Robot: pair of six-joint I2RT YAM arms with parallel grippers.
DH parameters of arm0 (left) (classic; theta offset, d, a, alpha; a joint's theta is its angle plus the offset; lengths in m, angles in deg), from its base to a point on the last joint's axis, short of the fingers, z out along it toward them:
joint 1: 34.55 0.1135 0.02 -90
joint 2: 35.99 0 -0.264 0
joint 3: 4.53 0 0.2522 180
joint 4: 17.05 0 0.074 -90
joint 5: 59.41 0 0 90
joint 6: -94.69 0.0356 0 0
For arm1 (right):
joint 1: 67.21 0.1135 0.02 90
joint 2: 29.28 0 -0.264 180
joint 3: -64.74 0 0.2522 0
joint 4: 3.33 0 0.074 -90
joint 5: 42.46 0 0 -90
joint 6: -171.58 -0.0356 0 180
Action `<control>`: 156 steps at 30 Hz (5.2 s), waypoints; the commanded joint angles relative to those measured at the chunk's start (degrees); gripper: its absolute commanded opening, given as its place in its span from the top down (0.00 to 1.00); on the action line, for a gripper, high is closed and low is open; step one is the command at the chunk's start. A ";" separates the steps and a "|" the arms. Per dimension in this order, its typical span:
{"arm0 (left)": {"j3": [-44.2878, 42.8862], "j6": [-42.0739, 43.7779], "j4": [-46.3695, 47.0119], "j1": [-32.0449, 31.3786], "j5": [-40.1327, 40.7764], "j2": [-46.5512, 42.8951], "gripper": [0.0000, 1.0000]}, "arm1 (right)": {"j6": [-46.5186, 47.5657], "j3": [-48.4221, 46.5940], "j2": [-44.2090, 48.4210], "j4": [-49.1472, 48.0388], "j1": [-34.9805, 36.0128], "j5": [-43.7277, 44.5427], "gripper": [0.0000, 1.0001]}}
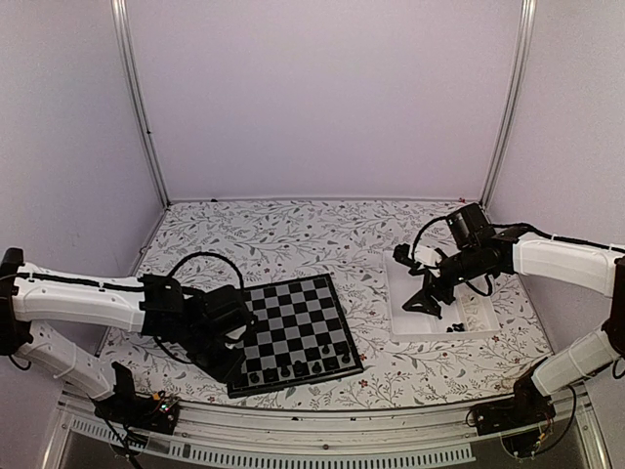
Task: Set up the chess pieces on the board
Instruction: Place the chess piece on the chessboard, then pick up the chess piece from the storage box.
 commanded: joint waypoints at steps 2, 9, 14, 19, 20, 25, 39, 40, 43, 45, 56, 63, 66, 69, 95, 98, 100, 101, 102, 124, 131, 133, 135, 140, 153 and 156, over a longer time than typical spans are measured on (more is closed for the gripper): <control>0.40 0.04 0.90 -0.77 1.28 1.61 0.93 | 0.05 0.10 -0.28 -1.20 -0.15 0.09 0.01; 0.10 0.58 1.90 -0.77 1.62 2.83 0.92 | 0.05 0.18 -0.28 -1.06 -0.21 -0.06 0.01; -0.22 0.73 3.08 -0.77 1.62 3.33 0.92 | 0.05 0.27 -0.28 -1.08 -0.20 -0.09 0.01; -0.40 0.64 3.16 -0.77 2.32 4.21 0.90 | 0.09 0.18 -0.38 -0.94 -0.19 -0.26 0.01; -0.40 0.70 2.90 -0.77 2.50 4.45 0.89 | 0.06 0.18 -0.37 -0.88 -0.16 -0.27 0.01; -1.17 0.76 1.85 -0.84 2.85 4.63 0.81 | 0.05 0.18 -0.29 -0.85 -0.19 -0.36 0.01; -6.65 1.67 -3.32 -1.38 4.91 2.42 0.65 | -0.87 -1.09 1.28 -0.16 -0.35 0.85 0.01; -8.27 2.10 -4.79 -1.39 5.67 1.90 0.64 | -1.10 -1.71 1.82 -0.08 -0.58 1.40 0.01; -15.17 4.59 -9.01 -1.40 9.63 1.04 0.60 | -2.61 -3.88 4.11 -0.90 -3.04 3.36 0.01; -20.85 7.26 -11.11 -1.30 13.59 1.65 0.58 | -5.07 -5.68 4.77 -1.87 -6.37 4.94 0.01; -38.08 26.31 16.20 6.00 18.00 13.33 0.32 | 1.63 -12.81 -6.51 14.48 -14.17 6.88 0.39; -49.56 29.76 18.72 8.54 9.38 28.33 0.39 | 3.28 -5.59 -5.41 17.43 -14.42 9.29 0.45; -54.78 31.37 16.10 8.55 7.40 33.59 0.40 | 6.90 -5.77 -5.50 22.84 -14.32 8.34 0.52; -56.13 32.95 16.15 8.81 6.53 36.20 0.40 | 13.72 -5.40 -4.60 26.16 -14.25 9.15 0.53; -53.09 31.74 16.98 11.71 3.47 37.48 0.40 | 25.09 -6.30 -17.10 18.87 -8.51 26.10 0.48; -52.72 31.66 17.10 11.76 3.47 37.33 0.39 | 21.83 -12.16 -19.44 21.29 -10.02 22.67 0.56; -52.33 31.65 17.22 11.80 3.47 37.39 0.40 | 21.43 -14.18 -20.31 22.61 -10.79 21.19 0.58; -52.14 31.53 17.30 11.80 3.47 37.35 0.40 | 21.58 -14.62 -20.67 23.04 -11.03 20.63 0.58; -51.98 31.56 17.42 11.80 3.47 37.41 0.40 | 21.69 -14.70 -20.88 23.40 -11.16 20.23 0.58; -48.48 29.67 18.56 11.88 -0.27 36.37 0.40 | 15.31 -15.79 -22.40 23.35 -11.57 19.06 0.58; -46.79 28.81 19.34 11.88 -0.66 35.44 0.40 | 16.16 -17.02 -24.47 24.11 -11.51 17.47 0.62; -46.57 28.63 19.32 11.88 -0.59 35.18 0.40 | 15.89 -17.37 -24.50 24.77 -11.56 16.60 0.62; -46.33 28.49 19.34 11.84 -0.43 34.83 0.40 | 15.79 -17.40 -23.87 25.57 -11.60 15.11 0.62; -45.75 27.92 19.71 11.88 0.08 34.02 0.40 | 13.13 -15.02 -19.35 23.15 -11.63 14.58 0.60; -46.02 27.87 19.90 11.84 -0.09 34.24 0.40 | 2.66 -6.48 -15.65 17.44 -11.88 10.09 0.67; -45.77 27.78 19.91 11.87 -0.14 34.22 0.40 | 2.04 -6.35 -15.37 16.37 -12.21 10.99 0.67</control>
